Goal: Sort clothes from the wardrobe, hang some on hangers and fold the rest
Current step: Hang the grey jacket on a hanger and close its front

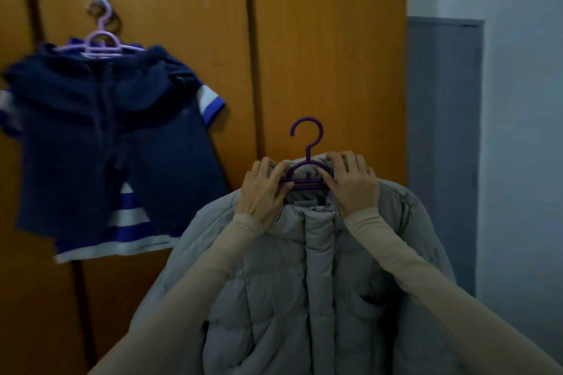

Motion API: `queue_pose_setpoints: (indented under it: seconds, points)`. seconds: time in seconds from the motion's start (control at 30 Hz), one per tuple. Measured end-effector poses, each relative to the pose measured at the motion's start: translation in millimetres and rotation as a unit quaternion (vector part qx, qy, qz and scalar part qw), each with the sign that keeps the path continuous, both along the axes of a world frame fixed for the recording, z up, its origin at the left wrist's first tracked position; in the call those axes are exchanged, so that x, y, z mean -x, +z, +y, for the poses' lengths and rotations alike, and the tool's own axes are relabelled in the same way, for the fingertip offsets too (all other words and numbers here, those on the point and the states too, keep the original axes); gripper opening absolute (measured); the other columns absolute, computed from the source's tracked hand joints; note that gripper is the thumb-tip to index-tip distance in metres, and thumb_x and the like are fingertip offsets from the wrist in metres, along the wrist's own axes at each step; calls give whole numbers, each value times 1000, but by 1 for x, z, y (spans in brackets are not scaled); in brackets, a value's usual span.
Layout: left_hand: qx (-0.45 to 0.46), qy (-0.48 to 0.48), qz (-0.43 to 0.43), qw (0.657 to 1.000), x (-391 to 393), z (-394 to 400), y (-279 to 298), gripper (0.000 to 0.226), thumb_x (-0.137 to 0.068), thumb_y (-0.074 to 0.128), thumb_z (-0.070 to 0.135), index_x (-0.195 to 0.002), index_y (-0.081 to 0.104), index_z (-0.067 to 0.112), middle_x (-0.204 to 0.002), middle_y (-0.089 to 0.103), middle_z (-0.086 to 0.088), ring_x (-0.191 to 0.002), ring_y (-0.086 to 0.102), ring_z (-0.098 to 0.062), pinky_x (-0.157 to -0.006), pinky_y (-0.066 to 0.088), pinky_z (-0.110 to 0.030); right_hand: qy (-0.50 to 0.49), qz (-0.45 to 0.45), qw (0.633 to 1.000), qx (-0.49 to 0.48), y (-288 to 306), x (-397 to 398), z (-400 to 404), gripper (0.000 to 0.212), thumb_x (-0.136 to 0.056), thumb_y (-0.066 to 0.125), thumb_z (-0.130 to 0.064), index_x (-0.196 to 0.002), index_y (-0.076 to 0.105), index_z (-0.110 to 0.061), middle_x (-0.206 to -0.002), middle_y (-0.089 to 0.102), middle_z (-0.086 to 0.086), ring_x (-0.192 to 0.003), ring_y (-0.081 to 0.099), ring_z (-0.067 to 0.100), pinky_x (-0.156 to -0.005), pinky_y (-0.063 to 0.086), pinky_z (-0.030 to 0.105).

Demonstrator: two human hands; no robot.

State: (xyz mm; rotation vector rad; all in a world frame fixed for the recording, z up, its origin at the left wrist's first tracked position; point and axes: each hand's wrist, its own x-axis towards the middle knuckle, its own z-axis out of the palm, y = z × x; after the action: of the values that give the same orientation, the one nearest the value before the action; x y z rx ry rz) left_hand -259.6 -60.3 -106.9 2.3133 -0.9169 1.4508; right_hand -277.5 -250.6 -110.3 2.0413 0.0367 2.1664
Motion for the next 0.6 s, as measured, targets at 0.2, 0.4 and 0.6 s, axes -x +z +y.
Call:
queue_pose_setpoints:
  seconds: [0.2,0.4,0.6]
  points:
    - [11,96,-1,995,10,111,12,38,-86,38,40,-112,54,17,-97,52,-11,-83,51,-28,-68,37,-33,108,25,994,-14,11,-23,116,31,-90,43,-42,-92,59,-16,-78,61,5,-65,58,21,-49,42,25]
    - [29,166,40,985,17,198,25,56,-84,29,47,-118,57,14,-106,51,-11,-93,47,-27,-77,31,-32,207,49,977,-2,25,-47,213,32,-90,44,-37,-83,65,-14,-73,59,5,-61,58,21,-45,42,26]
    - [14,252,36,967,16,268,52,52,-89,28,45,-119,53,11,-110,49,-9,-97,44,-26,-80,33,-33,304,78,949,-4,55,-64,292,31,-87,42,-35,-85,64,-12,-72,59,5,-62,58,22,-44,43,27]
